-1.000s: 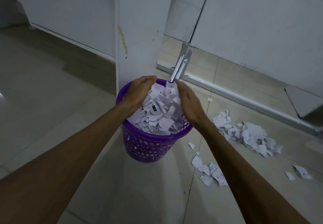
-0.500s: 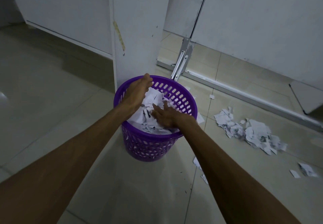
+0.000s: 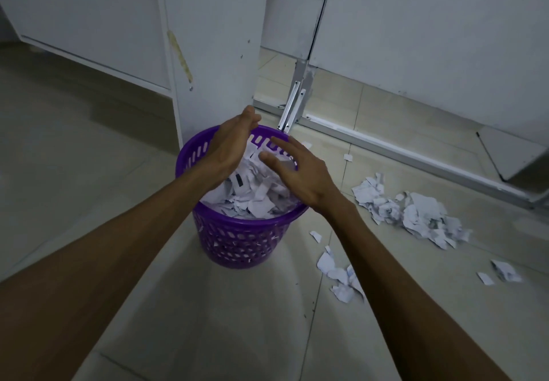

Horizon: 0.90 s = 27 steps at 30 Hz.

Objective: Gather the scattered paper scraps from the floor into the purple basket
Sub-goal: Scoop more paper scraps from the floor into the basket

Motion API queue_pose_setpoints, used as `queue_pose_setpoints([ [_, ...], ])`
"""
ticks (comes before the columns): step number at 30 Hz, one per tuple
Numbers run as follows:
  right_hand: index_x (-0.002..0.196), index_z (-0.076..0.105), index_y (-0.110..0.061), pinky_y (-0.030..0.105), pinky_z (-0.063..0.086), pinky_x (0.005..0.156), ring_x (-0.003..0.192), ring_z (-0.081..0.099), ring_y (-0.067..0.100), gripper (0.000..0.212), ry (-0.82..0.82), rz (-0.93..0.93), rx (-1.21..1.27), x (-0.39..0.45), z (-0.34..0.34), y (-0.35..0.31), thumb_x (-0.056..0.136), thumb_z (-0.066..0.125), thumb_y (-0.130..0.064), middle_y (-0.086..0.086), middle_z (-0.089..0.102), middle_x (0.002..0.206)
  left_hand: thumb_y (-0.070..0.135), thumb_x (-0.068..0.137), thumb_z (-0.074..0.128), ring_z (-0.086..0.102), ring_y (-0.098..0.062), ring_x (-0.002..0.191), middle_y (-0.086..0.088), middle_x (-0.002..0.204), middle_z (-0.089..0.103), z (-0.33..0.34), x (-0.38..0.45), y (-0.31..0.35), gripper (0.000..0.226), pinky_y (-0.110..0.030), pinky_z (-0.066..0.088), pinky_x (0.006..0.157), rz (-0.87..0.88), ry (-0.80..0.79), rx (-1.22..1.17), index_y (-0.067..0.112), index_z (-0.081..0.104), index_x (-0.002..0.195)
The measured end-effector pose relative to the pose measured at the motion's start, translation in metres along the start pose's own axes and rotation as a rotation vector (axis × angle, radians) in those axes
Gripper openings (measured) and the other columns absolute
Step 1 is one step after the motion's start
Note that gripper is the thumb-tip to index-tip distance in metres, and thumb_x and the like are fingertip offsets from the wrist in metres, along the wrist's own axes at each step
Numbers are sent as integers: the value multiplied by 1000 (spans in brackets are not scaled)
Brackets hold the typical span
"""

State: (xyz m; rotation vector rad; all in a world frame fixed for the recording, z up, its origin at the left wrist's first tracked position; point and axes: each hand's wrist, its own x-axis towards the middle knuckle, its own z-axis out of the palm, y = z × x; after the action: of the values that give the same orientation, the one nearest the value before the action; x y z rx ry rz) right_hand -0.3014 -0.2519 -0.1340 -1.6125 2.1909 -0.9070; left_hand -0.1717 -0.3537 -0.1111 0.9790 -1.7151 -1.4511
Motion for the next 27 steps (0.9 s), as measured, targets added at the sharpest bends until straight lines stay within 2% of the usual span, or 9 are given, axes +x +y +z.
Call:
queue_pose_setpoints([
  [3,146,39,-39,40,26,114,143,35,21,70,71,41,220,-10,-14,18,87,31,-75,-2,32,159,54,100,27,49,-18,125,0,141,53,17,-4,7,51,-38,38,103,39,1,70,26,54,135],
  [6,147,40,-32,43,31,115,139,40,18,72,200,150,344,-24,-30,48,90,24,-72,-2,37,156,51,101,31,49,-13,122,3,140,53,41,-12,19,49,-30,37,97,138,10,76,25,54,136],
  [9,147,41,-27,44,29,117,139,40,19,75,215,298,371,-49,-38,90,92,22,-73,-3,38,155,44,102,34,48,-9,121,5,140,53,67,-18,33,42,-25,37,97,214,-45,60,25,57,132],
  [13,145,44,-30,21,25,106,134,38,4,81,160,389,351,-95,-41,147,83,24,-79,-8,42,152,43,102,35,47,-9,124,3,140,53,106,-24,37,43,-3,35,84,277,-162,71,22,56,134],
  [16,143,46,-32,35,27,117,140,36,11,85,193,507,256,-128,-41,191,80,32,-87,-6,42,152,57,93,34,51,-8,123,4,135,58,144,-31,28,58,-16,38,98,311,-307,119,21,57,132],
  [18,144,43,-38,48,19,121,148,21,20,87,164,605,111,-147,-38,214,74,42,-89,2,27,160,60,91,34,54,-9,119,7,130,60,166,-34,11,56,-27,40,102,223,-402,86,25,61,125],
  [21,148,24,-51,53,2,120,151,-7,26,100,55,613,-74,-178,-34,247,61,56,-88,5,-7,165,56,99,34,57,-15,114,3,128,61,204,-37,-28,43,-35,43,101,-77,-529,-49,27,59,119],
  [24,151,3,-53,55,-2,118,150,-15,29,117,-73,600,-150,-202,-25,275,53,54,-93,4,-18,163,56,98,36,52,-19,121,-2,139,54,225,-38,-74,52,-35,40,102,-260,-567,58,20,53,131],
  [27,149,-10,-54,52,-5,118,149,-19,29,127,-154,533,-134,-207,-7,287,48,53,-98,4,-23,162,56,96,42,42,-19,134,2,148,44,220,-33,-117,56,-26,31,103,-271,-527,258,24,44,142],
])
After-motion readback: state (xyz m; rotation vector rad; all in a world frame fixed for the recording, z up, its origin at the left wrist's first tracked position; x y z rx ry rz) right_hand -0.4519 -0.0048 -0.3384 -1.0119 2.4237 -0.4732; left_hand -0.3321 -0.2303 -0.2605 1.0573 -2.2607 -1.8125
